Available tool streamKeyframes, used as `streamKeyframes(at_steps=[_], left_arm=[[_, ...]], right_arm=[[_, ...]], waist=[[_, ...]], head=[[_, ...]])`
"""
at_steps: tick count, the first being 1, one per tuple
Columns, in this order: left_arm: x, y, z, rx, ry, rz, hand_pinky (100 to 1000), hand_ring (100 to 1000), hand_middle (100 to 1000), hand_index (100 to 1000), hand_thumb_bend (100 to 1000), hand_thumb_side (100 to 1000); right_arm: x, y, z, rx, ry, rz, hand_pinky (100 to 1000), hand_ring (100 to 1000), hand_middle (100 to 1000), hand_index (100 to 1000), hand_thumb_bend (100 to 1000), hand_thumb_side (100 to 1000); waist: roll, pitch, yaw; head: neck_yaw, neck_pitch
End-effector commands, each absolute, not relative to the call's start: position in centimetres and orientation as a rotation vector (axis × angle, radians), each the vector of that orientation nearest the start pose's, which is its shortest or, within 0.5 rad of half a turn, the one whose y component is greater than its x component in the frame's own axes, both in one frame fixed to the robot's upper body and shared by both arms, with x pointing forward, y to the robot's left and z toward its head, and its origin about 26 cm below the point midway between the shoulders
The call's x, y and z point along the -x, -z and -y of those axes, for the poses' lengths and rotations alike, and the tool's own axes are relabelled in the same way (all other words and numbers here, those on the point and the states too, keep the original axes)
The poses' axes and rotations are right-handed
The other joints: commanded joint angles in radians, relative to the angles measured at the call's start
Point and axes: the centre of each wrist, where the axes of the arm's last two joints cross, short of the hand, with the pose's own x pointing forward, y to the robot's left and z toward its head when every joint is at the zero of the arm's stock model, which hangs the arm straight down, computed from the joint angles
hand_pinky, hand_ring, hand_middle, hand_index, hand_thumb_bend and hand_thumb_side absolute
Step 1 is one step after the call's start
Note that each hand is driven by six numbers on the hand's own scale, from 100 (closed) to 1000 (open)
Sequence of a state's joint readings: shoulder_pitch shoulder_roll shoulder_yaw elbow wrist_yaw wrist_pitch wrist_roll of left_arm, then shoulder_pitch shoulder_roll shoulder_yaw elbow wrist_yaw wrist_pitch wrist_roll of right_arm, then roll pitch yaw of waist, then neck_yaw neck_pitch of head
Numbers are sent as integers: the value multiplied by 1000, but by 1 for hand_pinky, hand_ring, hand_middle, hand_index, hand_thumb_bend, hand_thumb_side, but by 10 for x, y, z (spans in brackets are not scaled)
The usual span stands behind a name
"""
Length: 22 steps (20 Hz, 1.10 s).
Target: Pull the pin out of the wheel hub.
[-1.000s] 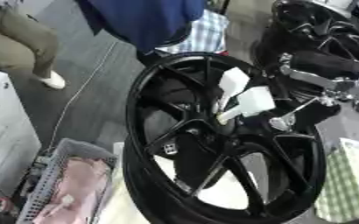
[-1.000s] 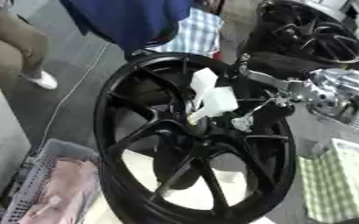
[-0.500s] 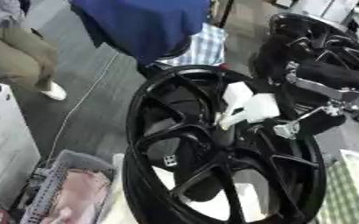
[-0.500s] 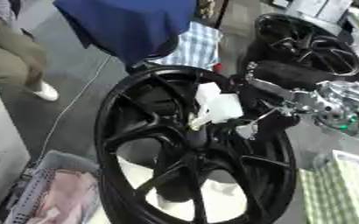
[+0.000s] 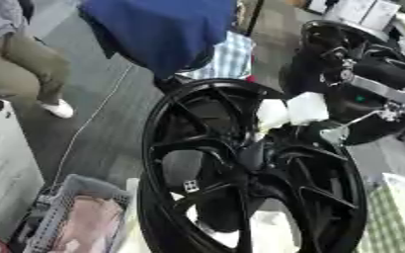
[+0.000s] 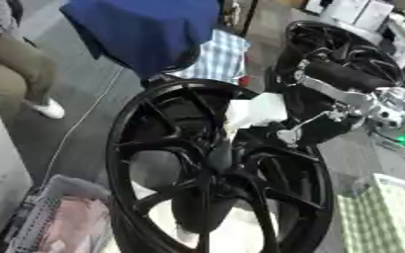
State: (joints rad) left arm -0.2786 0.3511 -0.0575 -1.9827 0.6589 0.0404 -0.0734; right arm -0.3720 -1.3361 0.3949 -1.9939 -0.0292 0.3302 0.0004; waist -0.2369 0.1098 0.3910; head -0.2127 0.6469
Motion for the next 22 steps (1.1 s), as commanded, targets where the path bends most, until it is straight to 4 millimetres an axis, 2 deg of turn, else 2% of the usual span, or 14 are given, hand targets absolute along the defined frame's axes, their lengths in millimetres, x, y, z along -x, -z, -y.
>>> streamKeyframes(at_steps=[1,10,22], left_arm=[[-297,-194,-253,619,173,2097,850,719,636,824,163,693],[-297,-194,-254,612,171,2098,850,719,636,824,162,692],[-297,-194,-257,593,161,2106,851,720,636,824,159,692]], right_arm=[[-277,-279,326,901,-1245,1473,759,571,278,309,157,123],[-276,-289,331,903,-1139,1454,739,558,270,301,103,105],[-271,-312,343,991,-977,1378,746,561,271,301,120,100]], waist=[[11,-18,-4],[11,-17,-12],[11,-15,-31]], head=[[2,-16],[3,-16],[17,-6]])
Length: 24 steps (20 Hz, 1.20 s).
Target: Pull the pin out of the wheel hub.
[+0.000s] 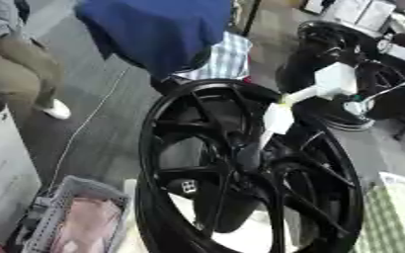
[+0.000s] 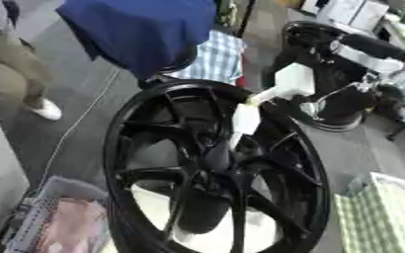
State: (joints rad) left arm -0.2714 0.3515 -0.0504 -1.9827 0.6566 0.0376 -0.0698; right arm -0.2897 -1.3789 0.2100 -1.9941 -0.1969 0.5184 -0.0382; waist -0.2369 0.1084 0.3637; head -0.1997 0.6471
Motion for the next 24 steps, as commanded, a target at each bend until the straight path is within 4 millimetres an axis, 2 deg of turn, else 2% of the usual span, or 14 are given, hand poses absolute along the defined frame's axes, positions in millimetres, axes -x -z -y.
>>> streamKeyframes(at_steps=[1,2,3,8,13,20,22,24], left_arm=[[-297,-194,-258,591,160,2107,851,720,636,824,159,692],[-297,-194,-258,589,159,2109,851,720,637,824,156,693],[-297,-194,-258,586,158,2110,851,720,637,824,159,692],[-297,-195,-261,569,148,2123,851,720,637,824,157,691],[-296,-194,-263,553,132,2133,851,721,637,825,155,690],[-296,-194,-266,533,113,2149,851,721,637,825,150,689],[-296,-194,-268,525,106,2154,851,721,637,825,150,689],[-296,-194,-269,515,100,2157,851,721,636,825,149,688]], right_arm=[[-271,-314,344,1011,-961,1374,747,561,271,300,126,100],[-270,-316,345,1030,-947,1371,751,562,273,301,100,109],[-270,-318,346,1053,-930,1366,752,563,271,301,144,100],[-267,-327,352,1160,-834,1330,752,560,270,299,149,100],[-265,-331,357,1231,-740,1300,747,555,270,306,134,100],[-262,-331,367,1344,-590,1237,731,547,269,311,120,100],[-262,-329,374,1393,-514,1204,720,542,269,312,114,100],[-265,-325,390,1449,-423,1168,707,537,270,312,100,100]], waist=[[11,-13,-5],[11,-13,-6],[11,-12,-8],[11,-10,-20],[17,-8,-31],[27,-5,-50],[29,-3,-56],[30,-1,-62]], head=[[6,-4],[7,-3],[9,-1],[12,14],[-6,56],[-17,81],[-12,82],[-7,82]])
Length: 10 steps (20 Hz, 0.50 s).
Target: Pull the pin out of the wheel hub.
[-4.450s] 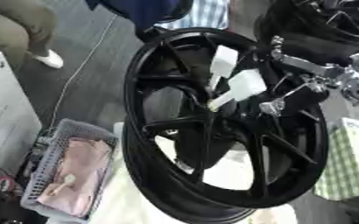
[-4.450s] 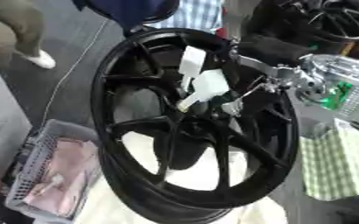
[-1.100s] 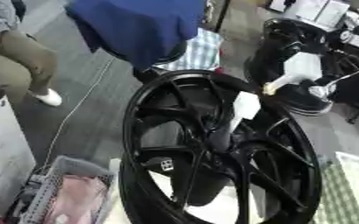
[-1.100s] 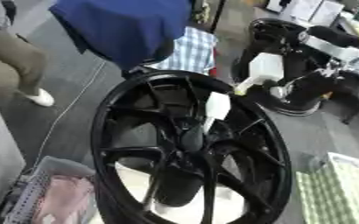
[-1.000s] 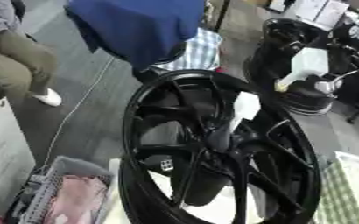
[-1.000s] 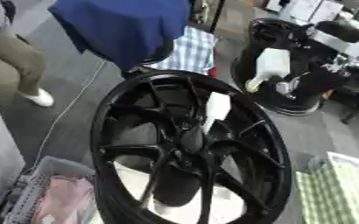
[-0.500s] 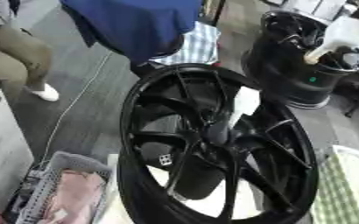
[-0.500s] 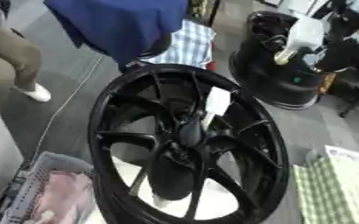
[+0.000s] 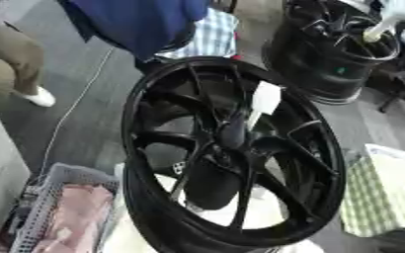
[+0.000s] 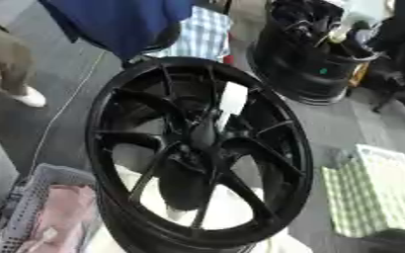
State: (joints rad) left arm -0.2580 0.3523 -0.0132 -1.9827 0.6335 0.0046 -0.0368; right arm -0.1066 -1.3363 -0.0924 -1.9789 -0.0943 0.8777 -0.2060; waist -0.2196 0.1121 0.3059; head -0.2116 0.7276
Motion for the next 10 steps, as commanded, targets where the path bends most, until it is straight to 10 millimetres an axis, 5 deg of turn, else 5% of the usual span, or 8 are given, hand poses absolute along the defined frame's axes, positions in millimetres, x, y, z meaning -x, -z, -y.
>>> streamKeyframes(at_steps=[1,10], left_arm=[[-295,-194,-269,510,98,2160,851,720,636,825,148,688],[-295,-194,-275,472,58,2189,851,717,633,824,132,683]], right_arm=[[-267,-323,401,1482,-369,1146,700,538,273,314,100,100],[-262,-279,499,1834,117,896,656,546,308,350,100,100]], waist=[[15,-3,-6],[51,15,-26]], head=[[8,1],[29,19]])
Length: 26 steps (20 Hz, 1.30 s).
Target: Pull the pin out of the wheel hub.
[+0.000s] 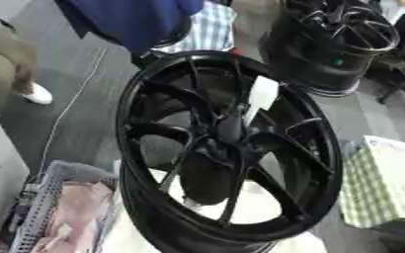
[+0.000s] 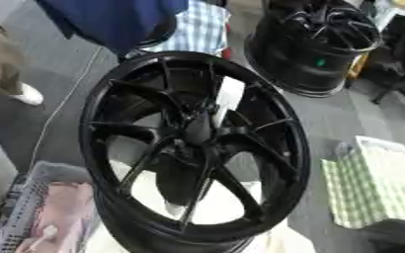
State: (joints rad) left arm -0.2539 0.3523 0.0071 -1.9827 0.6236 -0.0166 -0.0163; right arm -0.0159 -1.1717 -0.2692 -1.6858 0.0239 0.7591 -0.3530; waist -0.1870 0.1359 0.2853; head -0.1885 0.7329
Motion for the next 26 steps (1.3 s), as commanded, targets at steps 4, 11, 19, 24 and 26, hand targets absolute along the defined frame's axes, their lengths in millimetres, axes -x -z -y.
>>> streamKeyframes(at_steps=[4,11,19,24,26], left_arm=[[-293,-189,-279,438,13,2195,851,713,626,822,110,676],[-291,-190,-288,371,-11,2249,852,712,625,822,100,664],[-291,-195,-294,322,8,2288,852,710,622,822,100,654],[-291,-196,-295,308,26,2299,853,709,622,823,100,653],[-291,-197,-295,306,32,2304,853,709,622,823,100,652]], right_arm=[[-255,-255,525,1994,291,786,660,558,314,356,100,100],[-231,-207,549,2073,437,605,691,595,351,408,100,100],[-209,-174,544,1951,662,559,704,695,538,650,100,192],[-208,-152,529,1773,731,581,760,859,897,893,100,648],[-209,-150,522,1729,745,605,764,879,940,915,100,665]], waist=[[67,0,-20],[111,24,-40],[129,51,-52],[129,75,-60],[129,83,-61]], head=[[42,35],[74,37],[69,37],[71,37],[72,37]])
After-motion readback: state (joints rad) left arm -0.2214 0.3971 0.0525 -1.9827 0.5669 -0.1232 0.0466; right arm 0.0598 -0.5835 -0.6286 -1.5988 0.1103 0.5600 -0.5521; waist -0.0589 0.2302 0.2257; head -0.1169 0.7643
